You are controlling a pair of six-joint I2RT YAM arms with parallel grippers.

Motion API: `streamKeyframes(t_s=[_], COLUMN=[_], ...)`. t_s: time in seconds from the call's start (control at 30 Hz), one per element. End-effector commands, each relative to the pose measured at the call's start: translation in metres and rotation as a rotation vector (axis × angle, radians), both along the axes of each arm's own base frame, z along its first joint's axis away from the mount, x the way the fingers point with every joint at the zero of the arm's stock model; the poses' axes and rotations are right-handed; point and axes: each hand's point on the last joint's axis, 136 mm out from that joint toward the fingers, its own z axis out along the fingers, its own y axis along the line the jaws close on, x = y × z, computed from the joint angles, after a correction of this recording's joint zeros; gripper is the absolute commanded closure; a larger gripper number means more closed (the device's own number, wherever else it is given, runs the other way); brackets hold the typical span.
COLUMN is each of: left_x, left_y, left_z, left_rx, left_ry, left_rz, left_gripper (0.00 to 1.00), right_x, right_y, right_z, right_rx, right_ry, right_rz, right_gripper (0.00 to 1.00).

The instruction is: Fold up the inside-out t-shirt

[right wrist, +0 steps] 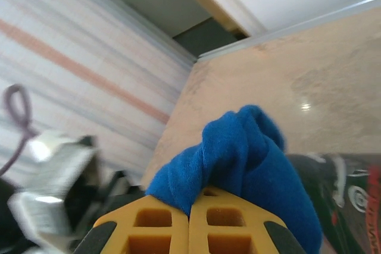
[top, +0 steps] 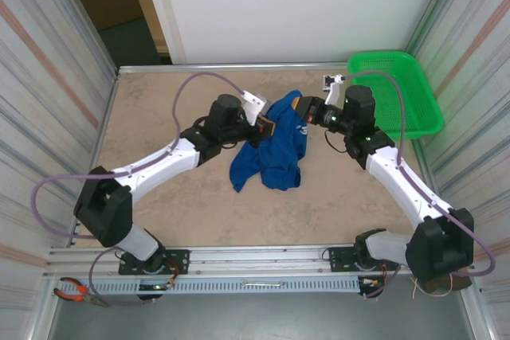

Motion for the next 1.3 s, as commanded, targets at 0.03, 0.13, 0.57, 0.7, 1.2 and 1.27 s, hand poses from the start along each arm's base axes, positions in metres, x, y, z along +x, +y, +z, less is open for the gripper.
streamKeyframes(t_s=[0.03,0.13,0.57,0.7,1.2,1.27], left_x=[-0.045,-0.06,-0.016,-0.018,-0.031,-0.033], left_y=[0.016,0.026,0.048,0.043,0.03,0.027], left_z=[0.072,0.094,0.09,0.091,0.089,0.086], left_rx=[-0.203,-0.3,-0.349,-0.342,-0.273,-0.263], left_ry=[-0.057,-0.016,-0.015,-0.03,-0.068,-0.067], left_rz=[-0.26,-0.373,-0.156,-0.154,-0.2,-0.205], left_gripper=[1.0,1.0,1.0,1.0,1.0,1.0], right_x=[0.045,0.074,0.012,-0.017,-0.002,0.001], right_y=[-0.032,-0.051,-0.05,-0.022,0.028,0.04], right_z=[-0.049,-0.093,-0.052,-0.022,-0.024,-0.027], right_rx=[-0.053,-0.116,-0.1,-0.159,0.069,0.109], right_ry=[0.114,0.238,0.238,0.122,0.185,0.205], right_rz=[-0.188,-0.293,-0.268,-0.193,-0.102,-0.075], right_gripper=[1.0,1.0,0.26,0.21,0.11,0.11])
